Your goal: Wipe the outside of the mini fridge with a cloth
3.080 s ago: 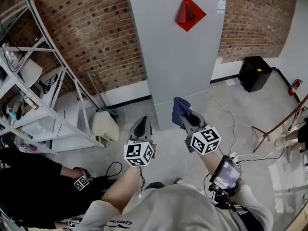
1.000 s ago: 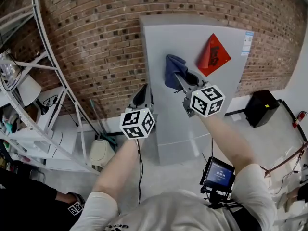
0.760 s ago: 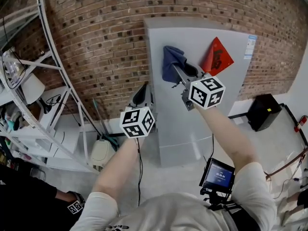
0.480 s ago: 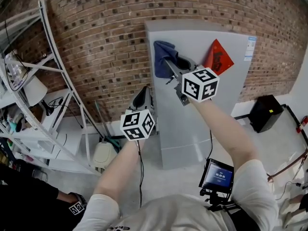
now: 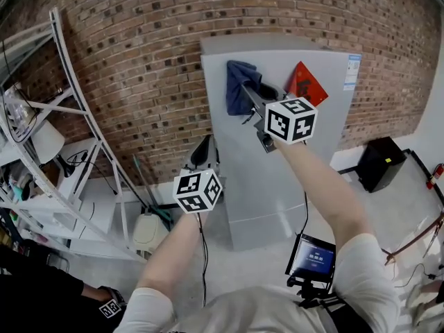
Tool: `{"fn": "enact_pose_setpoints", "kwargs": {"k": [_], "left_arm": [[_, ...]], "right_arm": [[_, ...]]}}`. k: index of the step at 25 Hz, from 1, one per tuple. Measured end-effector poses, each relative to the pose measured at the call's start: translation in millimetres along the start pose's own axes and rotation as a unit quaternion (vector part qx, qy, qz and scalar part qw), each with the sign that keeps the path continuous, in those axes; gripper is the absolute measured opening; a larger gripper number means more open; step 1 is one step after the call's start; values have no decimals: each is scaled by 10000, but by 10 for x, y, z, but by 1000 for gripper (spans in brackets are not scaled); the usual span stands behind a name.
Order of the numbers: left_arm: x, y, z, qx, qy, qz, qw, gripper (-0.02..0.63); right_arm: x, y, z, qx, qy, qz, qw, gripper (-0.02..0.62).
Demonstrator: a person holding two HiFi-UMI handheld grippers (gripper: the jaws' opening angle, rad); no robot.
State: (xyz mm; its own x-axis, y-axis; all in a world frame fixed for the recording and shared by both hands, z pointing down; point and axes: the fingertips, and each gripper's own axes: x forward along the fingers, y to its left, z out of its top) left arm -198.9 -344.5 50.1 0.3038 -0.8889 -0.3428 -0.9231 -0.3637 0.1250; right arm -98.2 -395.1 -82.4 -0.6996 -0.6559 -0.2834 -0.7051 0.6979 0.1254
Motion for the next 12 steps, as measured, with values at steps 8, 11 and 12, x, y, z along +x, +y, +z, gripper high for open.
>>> {"fn": "enact_pose_setpoints", "kwargs": {"k": [8,11,12], "left_arm": [[191,-368,-190,-61,111,-274,9995,3],[278,-526,-267,-96,149,-361,9992,3],[302,-576,-293,-108,160,-387,9991,3]], "right_arm": [[-442,-626,78,-50,90,-539,9985,58],[-587,-856,107,-44,115,-711,9974,58],[-638,-926,121,-33,105,-758,9971,58]]}}
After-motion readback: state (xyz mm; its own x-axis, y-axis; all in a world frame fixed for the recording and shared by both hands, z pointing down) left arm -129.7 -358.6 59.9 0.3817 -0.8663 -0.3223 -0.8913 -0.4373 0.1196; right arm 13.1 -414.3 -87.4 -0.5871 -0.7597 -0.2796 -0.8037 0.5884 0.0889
